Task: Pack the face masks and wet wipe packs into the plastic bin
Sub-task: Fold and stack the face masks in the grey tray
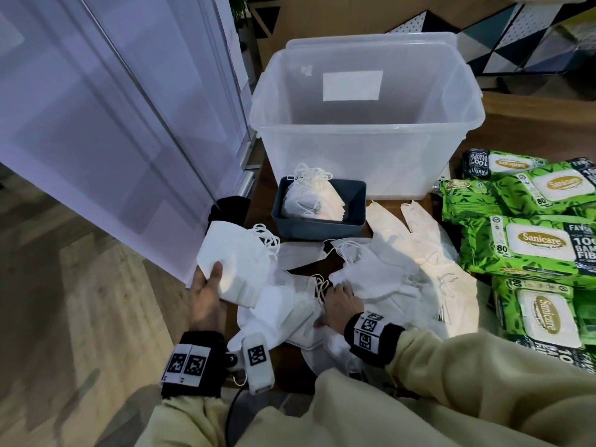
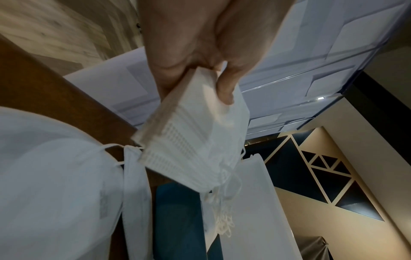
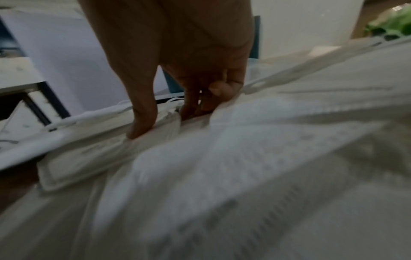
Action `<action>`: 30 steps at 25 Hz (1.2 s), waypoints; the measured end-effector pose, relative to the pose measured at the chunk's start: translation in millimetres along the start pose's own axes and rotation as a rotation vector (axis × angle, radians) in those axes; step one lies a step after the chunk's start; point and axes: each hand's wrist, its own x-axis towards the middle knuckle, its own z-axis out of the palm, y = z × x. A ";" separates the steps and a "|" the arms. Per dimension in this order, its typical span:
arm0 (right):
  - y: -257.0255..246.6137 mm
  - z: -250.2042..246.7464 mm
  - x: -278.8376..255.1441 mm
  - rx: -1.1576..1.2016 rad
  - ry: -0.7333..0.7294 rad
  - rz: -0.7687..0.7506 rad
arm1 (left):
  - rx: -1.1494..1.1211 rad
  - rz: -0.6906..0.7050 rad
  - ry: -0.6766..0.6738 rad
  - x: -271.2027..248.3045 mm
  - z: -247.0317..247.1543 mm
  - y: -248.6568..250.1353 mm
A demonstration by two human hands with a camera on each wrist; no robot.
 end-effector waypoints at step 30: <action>21.7 -133.5 -28.2 0.724 0.171 -0.732 | 0.194 -0.007 -0.252 -22.0 13.4 -15.5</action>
